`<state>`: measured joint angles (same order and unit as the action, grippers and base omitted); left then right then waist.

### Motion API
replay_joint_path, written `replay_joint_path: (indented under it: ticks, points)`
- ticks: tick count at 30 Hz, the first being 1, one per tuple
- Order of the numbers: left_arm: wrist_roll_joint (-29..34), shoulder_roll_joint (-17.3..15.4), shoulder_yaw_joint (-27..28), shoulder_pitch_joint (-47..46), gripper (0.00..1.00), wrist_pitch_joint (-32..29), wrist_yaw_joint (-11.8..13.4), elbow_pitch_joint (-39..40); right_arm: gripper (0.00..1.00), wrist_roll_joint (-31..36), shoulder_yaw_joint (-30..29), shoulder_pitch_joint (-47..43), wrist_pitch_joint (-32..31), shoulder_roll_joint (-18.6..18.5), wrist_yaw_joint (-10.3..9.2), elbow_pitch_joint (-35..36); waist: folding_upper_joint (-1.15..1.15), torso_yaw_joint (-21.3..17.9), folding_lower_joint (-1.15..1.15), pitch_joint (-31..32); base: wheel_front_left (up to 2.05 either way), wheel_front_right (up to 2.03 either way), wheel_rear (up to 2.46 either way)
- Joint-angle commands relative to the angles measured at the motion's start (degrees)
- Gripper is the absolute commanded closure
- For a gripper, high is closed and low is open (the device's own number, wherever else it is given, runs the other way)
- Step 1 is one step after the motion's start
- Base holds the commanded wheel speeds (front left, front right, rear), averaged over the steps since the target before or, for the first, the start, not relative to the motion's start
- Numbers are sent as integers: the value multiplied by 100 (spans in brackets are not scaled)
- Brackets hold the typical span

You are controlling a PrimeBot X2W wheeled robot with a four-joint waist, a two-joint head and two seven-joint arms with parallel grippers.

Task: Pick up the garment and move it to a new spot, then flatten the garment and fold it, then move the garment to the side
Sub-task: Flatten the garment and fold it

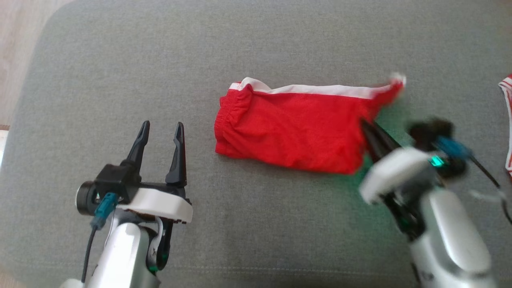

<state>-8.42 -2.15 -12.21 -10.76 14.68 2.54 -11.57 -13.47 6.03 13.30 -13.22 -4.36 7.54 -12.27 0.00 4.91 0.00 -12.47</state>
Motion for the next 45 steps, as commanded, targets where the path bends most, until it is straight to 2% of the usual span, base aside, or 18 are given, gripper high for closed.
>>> replay_joint_path:
  ticks: [1,5,11,20,21,27,31,36,40,41,45]
  points:
    - [-70,-73,153,-108,0,32,32,133,100,-88,431,444,-39,41,-5,340,0,24,0,18,0,0,0]
    - [-90,-73,87,-144,0,32,22,81,100,-397,1408,893,-81,111,-5,391,0,123,0,67,0,0,0]
    - [-169,-73,-87,-218,0,32,37,20,100,-1274,2617,1306,130,144,-5,-101,0,395,0,126,0,0,0]
    - [-201,-73,-146,-196,0,32,90,-5,100,-1972,3488,1691,561,147,-5,-1041,0,507,0,57,0,0,0]
    - [-198,-73,-145,-196,0,32,95,-11,0,-2034,3579,1772,678,147,-5,-1166,0,487,0,51,0,0,0]
    - [-162,-73,-115,-196,0,32,95,-43,0,-1967,3707,1916,1165,147,-5,-1248,0,370,0,94,0,0,0]
    - [-101,-77,-70,-164,0,32,88,-41,0,-1729,3374,1897,1604,147,-5,-1170,0,248,0,149,0,0,0]
    - [-47,-118,40,-108,0,32,100,-8,0,-1171,2288,1548,1919,1,-5,-1003,0,58,0,233,0,0,0]
    - [-32,-179,148,-44,0,32,105,20,0,-695,1242,1039,1867,-180,-5,-674,0,-89,0,296,0,0,0]
    - [-32,-179,148,-44,0,32,105,20,0,-695,1242,1039,1867,-180,-5,-674,0,-89,0,296,0,0,0]
    - [-10,-228,214,30,0,32,108,36,0,-306,361,489,1703,-258,-5,-182,0,-174,0,386,0,0,0]
